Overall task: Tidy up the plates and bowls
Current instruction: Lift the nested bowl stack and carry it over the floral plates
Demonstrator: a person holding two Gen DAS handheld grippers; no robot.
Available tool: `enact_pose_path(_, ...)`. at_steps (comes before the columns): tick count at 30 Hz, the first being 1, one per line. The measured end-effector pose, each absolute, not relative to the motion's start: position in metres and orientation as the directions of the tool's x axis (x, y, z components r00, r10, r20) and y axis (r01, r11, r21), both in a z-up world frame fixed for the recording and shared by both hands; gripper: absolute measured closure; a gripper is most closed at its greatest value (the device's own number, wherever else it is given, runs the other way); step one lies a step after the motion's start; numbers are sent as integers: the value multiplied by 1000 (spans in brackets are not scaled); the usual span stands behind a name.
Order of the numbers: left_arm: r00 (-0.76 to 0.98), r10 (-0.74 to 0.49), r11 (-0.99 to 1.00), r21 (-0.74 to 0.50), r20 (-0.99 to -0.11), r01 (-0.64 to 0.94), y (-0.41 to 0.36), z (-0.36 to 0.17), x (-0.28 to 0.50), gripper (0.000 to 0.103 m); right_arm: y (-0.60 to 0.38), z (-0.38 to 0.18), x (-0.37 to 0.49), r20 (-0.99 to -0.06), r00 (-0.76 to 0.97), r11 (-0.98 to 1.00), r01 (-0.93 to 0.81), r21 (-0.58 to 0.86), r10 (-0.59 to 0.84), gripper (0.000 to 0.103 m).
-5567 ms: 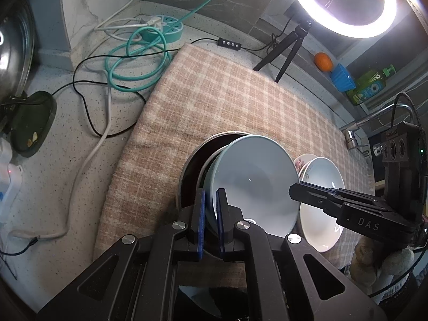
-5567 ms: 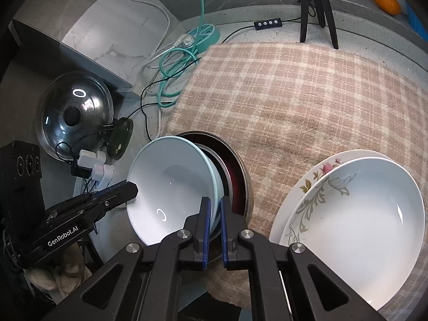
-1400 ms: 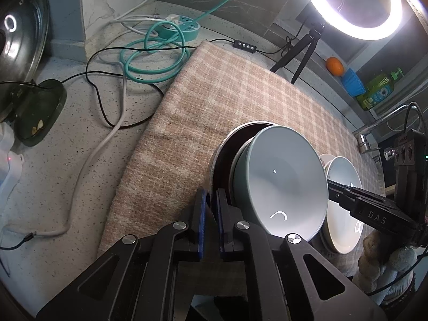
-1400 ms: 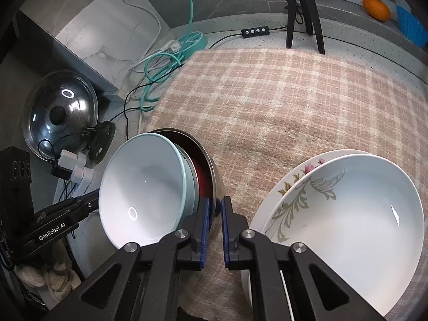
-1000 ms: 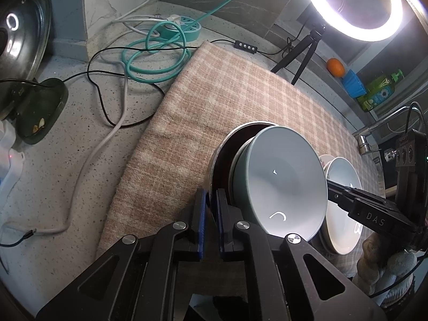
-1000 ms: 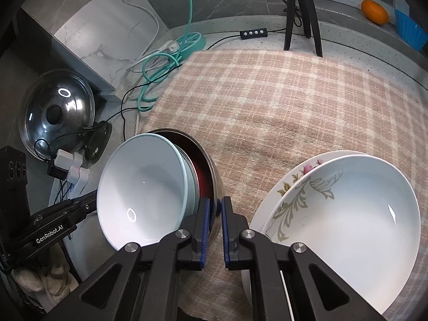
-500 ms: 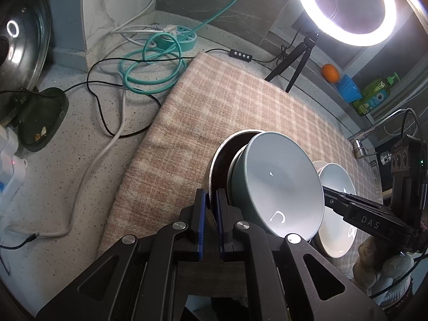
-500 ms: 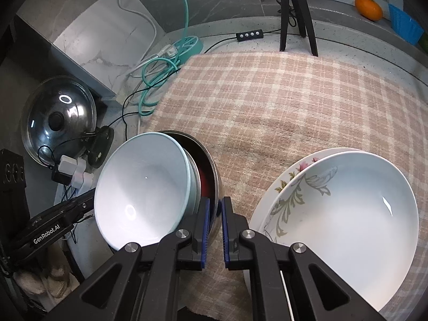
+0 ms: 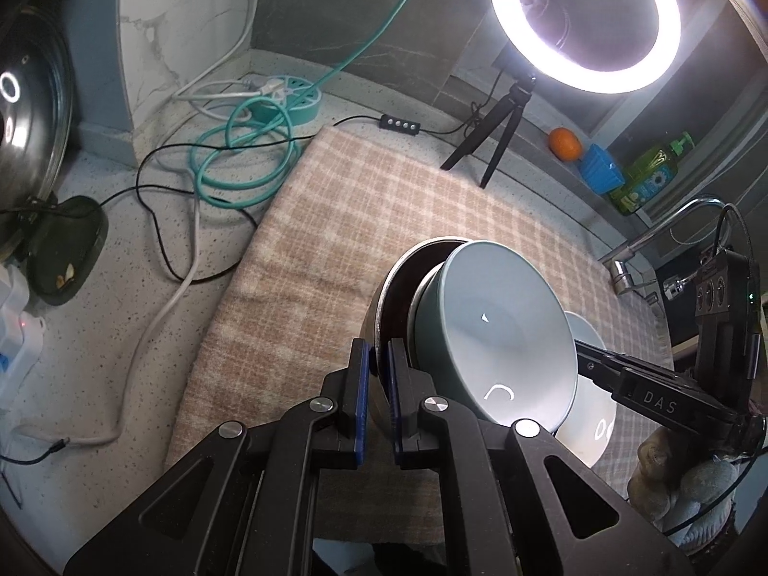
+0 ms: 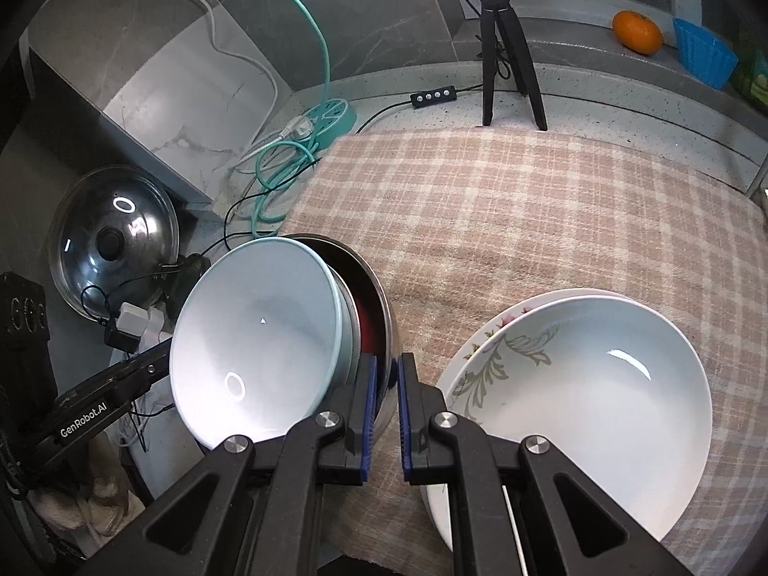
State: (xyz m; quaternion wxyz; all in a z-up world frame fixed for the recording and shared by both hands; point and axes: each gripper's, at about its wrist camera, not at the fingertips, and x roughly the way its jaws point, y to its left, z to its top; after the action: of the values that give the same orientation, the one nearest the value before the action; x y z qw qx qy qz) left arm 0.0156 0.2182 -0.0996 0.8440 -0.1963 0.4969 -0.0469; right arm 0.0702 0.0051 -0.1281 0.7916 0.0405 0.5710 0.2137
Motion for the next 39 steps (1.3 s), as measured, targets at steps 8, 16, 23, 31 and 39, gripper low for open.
enact_pose_path(8, 520, -298, 922, -383, -800, -62, 197, -85, 26, 97, -18, -112, 69, -876, 295, 914, -261, 310, 381, 95)
enact_pose_path(16, 521, -333, 920, -392, -786, -3, 171, -76, 37, 97, -48, -101, 68, -871, 333, 929, -212, 305, 362, 95)
enact_pose_path(23, 505, -364, 917, -397, -782, 45, 143, -75, 46, 97, -80, -98, 64, -871, 360, 942, -165, 293, 334, 95)
enact_pose_path(31, 474, -398, 909, -406, -785, 91, 113, -80, 52, 97, -114, -94, 59, -874, 381, 953, -118, 279, 303, 95)
enact_pose_path(39, 441, -414, 907, -403, -796, 124, 89, -87, 54, 97, -140, -96, 53, -880, 387, 961, -79, 265, 274, 95)
